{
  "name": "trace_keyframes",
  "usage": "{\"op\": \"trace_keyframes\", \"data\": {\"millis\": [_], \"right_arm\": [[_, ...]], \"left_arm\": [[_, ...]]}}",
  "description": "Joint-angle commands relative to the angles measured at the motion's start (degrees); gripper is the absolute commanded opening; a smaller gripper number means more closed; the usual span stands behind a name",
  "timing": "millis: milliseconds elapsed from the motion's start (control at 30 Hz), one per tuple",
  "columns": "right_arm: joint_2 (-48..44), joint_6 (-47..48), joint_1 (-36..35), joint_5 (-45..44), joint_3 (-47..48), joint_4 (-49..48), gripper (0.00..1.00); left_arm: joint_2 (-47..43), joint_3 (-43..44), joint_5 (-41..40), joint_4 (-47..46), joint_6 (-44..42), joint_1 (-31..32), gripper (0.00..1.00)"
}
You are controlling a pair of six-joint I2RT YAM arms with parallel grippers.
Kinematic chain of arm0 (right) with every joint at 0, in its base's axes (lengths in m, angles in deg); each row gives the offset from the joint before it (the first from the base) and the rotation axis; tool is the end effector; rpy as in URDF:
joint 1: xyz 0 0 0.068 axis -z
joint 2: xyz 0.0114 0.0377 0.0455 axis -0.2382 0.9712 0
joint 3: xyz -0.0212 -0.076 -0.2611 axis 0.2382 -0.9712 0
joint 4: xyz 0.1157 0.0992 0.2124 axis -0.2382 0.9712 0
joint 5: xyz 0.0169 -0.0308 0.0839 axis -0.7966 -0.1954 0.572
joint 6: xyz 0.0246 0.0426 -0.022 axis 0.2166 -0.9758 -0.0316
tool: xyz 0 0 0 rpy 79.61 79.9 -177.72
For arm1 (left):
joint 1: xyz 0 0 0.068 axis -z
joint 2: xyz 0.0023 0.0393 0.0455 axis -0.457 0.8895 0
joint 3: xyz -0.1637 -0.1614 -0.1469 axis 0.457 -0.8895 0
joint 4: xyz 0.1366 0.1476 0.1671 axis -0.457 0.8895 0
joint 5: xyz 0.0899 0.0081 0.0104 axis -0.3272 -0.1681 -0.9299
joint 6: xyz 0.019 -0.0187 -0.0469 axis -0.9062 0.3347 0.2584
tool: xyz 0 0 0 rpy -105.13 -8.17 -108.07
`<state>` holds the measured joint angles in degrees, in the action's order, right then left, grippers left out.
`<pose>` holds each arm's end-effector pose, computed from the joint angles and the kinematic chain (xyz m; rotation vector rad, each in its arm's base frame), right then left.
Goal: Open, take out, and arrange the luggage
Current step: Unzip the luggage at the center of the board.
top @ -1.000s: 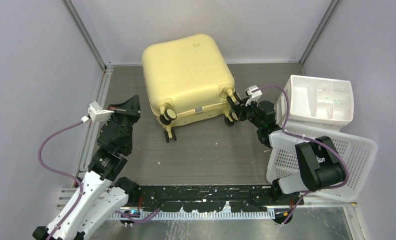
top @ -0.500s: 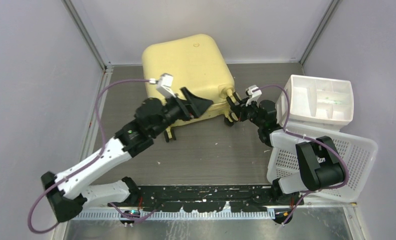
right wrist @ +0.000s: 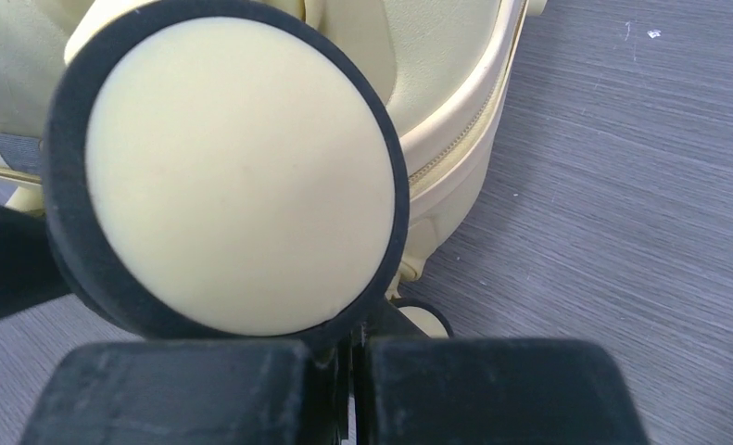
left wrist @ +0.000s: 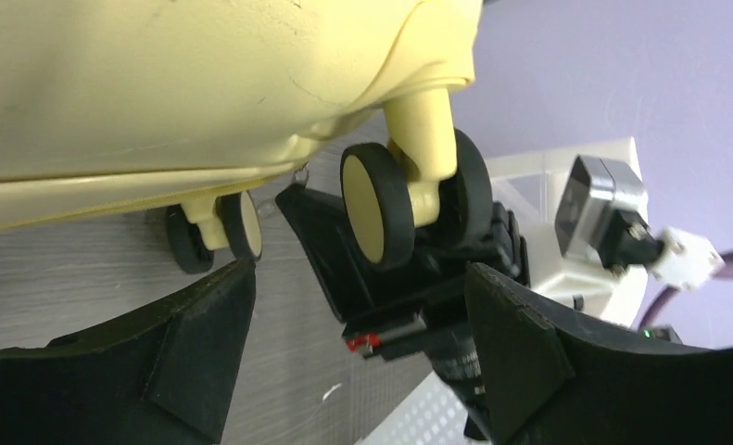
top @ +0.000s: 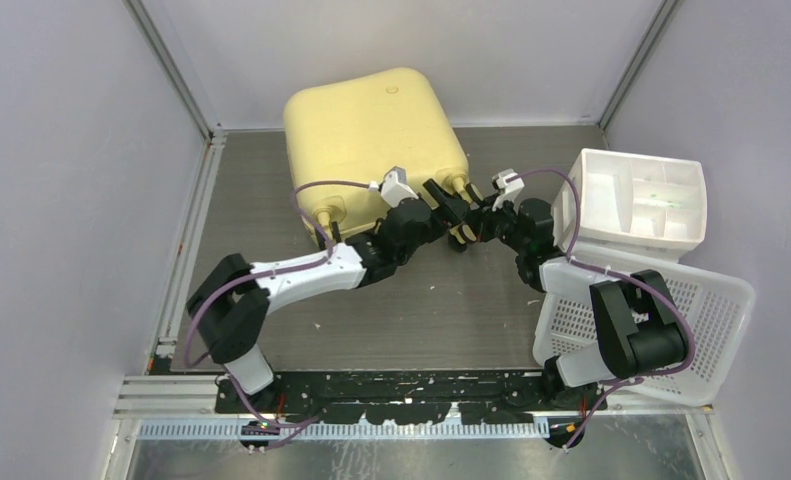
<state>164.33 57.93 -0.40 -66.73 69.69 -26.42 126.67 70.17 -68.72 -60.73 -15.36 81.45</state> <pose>0.2799 0.0838 0.1983 -0.3771 1.7843 0.5940 0.2327 -0.2989 0.2799 -0.5229 1.9259 -1.0678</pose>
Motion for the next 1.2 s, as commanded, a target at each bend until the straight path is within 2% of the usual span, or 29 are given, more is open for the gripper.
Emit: {"op": "trace_keyframes", "data": {"millis": [0,300,467,700,800,933,1000,1167], "right_arm": [[0.6,-1.4,0.5,1.4,2.6,-1.2,0.01],[0.2,-2.1,0.9,2.0,2.7,-1.3,0.01],[0.4,-2.3,1.1,2.3,2.8,-1.4,0.01],[0.2,-2.2,1.7,2.2,2.9,-1.4,0.01],[0.2,-1.9,2.0,2.5,2.9,-1.3,0.01],[0.1,-1.2,2.2,2.2,3.2,-0.4,0.01],[0.2,-0.7,2.3,2.2,3.2,-0.1,0.01],[-0.5,0.3,2.3,2.9,3.3,0.2,0.01]], "left_arm": [[4.2,6.3,-5.0,-6.5,6.9,0.0,0.84],[9.4,9.8,-10.5,-9.0,9.5,1.2,0.81],[12.5,13.7,-11.6,-6.8,10.7,1.3,0.8],[16.2,16.2,-11.3,-6.5,12.4,1.2,0.51],[15.9,15.8,-10.9,-7.8,10.8,1.0,0.23],[13.1,14.1,-10.2,-9.7,7.5,0.6,0.04],[11.1,12.9,-9.7,-10.6,5.5,0.4,0.01],[5.7,9.9,-7.9,-12.1,0.4,-0.1,0.0]]}}
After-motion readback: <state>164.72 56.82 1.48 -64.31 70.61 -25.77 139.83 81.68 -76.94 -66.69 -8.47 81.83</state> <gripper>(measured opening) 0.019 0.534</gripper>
